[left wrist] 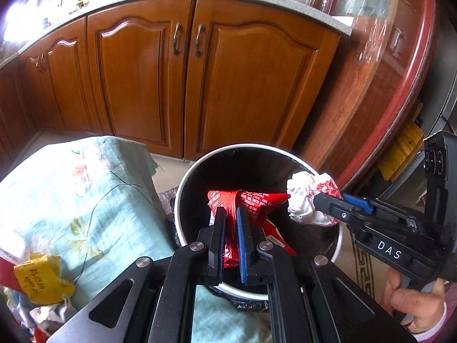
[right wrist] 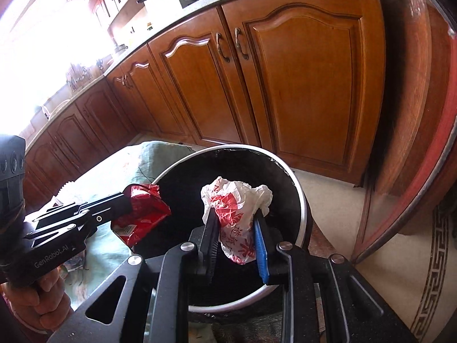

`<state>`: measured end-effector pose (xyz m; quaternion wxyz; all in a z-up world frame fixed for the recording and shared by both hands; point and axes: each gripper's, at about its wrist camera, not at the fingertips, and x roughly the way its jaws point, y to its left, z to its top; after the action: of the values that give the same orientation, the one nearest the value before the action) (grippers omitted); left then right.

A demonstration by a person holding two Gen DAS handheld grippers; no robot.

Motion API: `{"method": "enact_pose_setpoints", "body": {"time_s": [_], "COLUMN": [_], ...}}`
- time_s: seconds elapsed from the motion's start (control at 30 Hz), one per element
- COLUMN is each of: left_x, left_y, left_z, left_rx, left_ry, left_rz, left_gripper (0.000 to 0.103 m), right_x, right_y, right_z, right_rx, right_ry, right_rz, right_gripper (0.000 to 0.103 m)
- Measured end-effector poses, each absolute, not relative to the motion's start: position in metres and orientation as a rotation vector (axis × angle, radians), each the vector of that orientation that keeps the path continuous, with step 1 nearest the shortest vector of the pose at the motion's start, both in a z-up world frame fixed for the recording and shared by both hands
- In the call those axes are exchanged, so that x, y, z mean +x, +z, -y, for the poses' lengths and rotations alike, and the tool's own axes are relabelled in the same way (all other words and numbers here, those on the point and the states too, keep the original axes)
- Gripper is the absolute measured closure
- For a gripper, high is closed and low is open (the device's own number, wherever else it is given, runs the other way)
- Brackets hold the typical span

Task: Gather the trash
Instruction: 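Carry both items over the black trash bin and open both tools, then move both open tools back over the trash on the table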

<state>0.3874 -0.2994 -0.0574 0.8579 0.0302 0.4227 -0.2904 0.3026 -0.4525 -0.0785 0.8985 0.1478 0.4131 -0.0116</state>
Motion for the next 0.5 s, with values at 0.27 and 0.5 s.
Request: {"method": "enact_pose_setpoints", "body": {"time_s": [0.27, 0.5], "left_x": [0.392, 0.36], "left_y": [-0.066, -0.062], "left_z": [0.298, 0.26], "left_rx": [0.025, -0.028], "left_ry": [-0.605, -0.58], "left_rz": [-0.898, -0.853], "left_gripper": [0.064, 0.053], "right_x": [0.306, 0.286], "right_y": [-0.082, -0.079], "right_z": [0.464, 0.453], "right_rx": [0.337, 0.375], "right_ry": [-0.035, -0.011], "right_rz": [-0.865, -0.819], "right_gripper": [0.048, 0.023]}}
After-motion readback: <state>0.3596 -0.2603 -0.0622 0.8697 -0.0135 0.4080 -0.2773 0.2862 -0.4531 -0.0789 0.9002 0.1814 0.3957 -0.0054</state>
